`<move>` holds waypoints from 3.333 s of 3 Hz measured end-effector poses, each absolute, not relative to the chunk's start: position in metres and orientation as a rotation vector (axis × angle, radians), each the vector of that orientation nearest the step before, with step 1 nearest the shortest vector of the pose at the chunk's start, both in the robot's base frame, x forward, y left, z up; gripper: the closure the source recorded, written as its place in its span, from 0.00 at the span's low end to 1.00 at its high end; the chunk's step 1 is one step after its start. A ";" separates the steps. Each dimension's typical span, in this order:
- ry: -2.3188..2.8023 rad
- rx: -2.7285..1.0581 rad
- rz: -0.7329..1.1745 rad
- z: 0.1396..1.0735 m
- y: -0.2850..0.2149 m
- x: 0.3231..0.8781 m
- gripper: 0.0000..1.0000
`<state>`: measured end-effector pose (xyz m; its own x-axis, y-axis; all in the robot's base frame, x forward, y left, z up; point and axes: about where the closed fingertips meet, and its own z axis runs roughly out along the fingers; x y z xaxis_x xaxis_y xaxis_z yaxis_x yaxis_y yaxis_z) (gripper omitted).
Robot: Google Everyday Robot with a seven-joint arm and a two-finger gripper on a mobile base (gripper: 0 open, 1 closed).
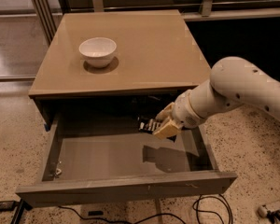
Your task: Place rxbar chocolate into top drawer
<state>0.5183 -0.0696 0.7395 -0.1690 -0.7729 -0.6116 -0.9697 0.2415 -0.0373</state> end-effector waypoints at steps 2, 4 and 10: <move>2.138 -1.404 0.331 0.643 -0.057 0.513 1.00; 2.110 -1.321 0.303 0.652 -0.053 0.530 1.00; 2.089 -1.254 0.481 0.601 -0.032 0.555 0.74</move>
Offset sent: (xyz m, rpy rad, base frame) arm 0.0384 0.0171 -0.1195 -0.0214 -0.1751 -0.3970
